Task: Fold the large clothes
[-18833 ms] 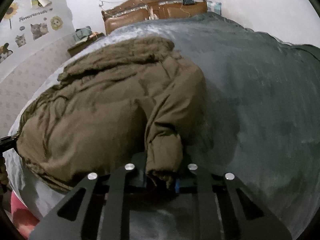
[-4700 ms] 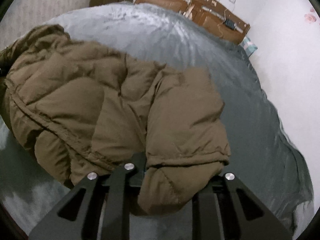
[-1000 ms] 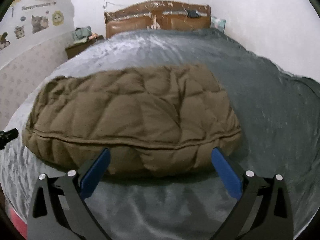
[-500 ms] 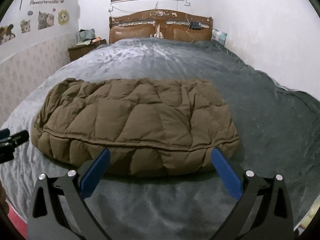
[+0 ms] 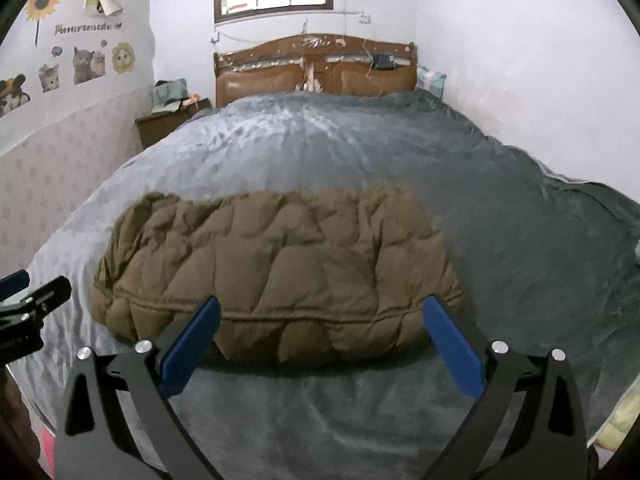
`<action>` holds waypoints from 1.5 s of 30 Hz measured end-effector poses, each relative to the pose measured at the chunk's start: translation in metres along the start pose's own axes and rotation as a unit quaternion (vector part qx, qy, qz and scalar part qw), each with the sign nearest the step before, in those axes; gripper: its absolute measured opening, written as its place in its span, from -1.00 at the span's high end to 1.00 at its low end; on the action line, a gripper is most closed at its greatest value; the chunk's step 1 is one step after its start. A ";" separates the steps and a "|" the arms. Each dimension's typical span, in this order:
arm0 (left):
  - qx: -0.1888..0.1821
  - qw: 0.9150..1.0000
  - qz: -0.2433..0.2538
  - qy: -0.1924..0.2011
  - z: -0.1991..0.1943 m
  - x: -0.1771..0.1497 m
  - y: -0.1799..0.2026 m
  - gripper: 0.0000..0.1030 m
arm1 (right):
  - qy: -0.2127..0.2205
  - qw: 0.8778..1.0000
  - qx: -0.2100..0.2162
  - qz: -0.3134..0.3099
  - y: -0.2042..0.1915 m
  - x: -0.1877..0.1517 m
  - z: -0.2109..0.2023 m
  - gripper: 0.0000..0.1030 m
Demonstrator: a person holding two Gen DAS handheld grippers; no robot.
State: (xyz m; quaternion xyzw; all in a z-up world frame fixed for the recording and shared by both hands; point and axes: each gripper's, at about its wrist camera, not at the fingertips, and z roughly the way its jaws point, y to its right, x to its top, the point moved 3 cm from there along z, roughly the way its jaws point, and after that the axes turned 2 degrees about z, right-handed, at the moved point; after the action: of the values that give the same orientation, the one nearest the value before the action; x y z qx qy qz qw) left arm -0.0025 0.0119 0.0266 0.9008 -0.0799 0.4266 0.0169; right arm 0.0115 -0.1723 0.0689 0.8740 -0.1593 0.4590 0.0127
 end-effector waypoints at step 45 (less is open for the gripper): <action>-0.003 0.998 0.018 0.059 -0.053 0.026 0.012 -0.94 | 0.048 0.999 0.024 0.004 -0.008 0.036 -0.054 -0.96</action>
State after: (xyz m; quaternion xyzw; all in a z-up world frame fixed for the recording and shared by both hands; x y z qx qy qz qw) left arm -0.0289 0.0014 0.0799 0.8724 -0.0965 0.4789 0.0165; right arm -0.0106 -0.1654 0.1299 0.8506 -0.1509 0.5037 -0.0029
